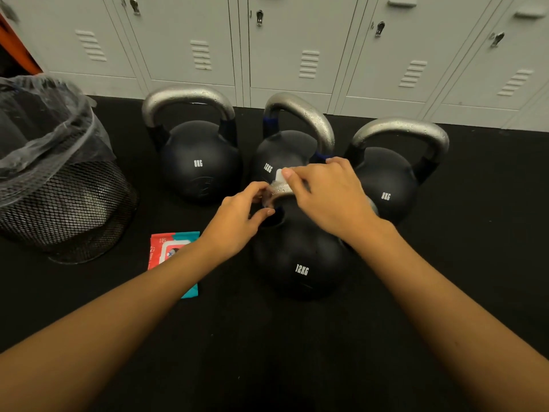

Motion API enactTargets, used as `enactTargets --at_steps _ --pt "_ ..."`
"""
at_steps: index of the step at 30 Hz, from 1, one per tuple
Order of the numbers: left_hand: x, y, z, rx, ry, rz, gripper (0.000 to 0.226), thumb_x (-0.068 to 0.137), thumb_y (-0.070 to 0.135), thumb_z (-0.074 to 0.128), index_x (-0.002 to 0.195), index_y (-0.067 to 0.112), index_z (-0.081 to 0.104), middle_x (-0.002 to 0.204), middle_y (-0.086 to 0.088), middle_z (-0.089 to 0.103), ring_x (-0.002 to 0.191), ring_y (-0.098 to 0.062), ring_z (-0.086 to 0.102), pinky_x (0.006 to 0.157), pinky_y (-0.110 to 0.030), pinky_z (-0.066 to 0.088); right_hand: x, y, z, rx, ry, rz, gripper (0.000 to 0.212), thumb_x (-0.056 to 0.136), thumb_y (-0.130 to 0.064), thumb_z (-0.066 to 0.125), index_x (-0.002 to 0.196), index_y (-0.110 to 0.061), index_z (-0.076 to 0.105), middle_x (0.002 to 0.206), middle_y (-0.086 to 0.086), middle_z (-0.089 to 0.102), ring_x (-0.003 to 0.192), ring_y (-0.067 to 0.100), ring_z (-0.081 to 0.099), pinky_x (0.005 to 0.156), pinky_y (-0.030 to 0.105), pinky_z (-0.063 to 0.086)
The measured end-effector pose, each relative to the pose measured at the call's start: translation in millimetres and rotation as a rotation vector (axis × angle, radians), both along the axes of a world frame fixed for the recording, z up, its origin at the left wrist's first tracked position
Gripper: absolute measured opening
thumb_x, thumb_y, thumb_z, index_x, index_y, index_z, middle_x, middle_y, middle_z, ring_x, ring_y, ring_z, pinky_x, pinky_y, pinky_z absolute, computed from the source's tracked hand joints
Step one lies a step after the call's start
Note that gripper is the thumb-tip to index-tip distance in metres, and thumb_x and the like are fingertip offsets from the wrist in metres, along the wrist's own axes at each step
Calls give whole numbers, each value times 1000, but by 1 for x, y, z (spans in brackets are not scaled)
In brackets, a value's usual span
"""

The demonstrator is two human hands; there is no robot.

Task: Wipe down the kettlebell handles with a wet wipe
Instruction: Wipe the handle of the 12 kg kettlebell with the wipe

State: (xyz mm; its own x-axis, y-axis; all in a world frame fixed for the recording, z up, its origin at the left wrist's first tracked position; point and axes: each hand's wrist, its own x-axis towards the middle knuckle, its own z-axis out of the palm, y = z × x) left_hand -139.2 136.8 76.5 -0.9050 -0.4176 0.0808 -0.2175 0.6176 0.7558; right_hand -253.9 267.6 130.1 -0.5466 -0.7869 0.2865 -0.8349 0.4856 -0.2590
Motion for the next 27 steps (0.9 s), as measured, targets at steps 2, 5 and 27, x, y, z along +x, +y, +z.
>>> enactTargets --at_steps 2,5,27 --pt "0 0 0 -1 12 -3 46 91 18 63 134 20 47 125 -1 61 117 -13 56 99 -39 49 3 0 -2 13 24 8 37 105 -39 36 113 -26 70 94 -1 73 95 19 64 108 36 26" --pt "-1 -2 -2 6 13 8 46 90 19 63 134 20 47 125 -1 61 118 -14 56 99 -40 48 4 14 -4 -34 35 32 33 104 -38 39 122 -30 66 110 -6 72 105 15 64 109 36 24" --pt "0 -3 -5 77 51 23 46 89 19 65 132 23 49 127 1 60 121 -10 53 93 -32 51 1 43 -18 -53 203 98 44 97 -31 58 140 -26 54 132 -7 61 121 12 57 112 41 24"
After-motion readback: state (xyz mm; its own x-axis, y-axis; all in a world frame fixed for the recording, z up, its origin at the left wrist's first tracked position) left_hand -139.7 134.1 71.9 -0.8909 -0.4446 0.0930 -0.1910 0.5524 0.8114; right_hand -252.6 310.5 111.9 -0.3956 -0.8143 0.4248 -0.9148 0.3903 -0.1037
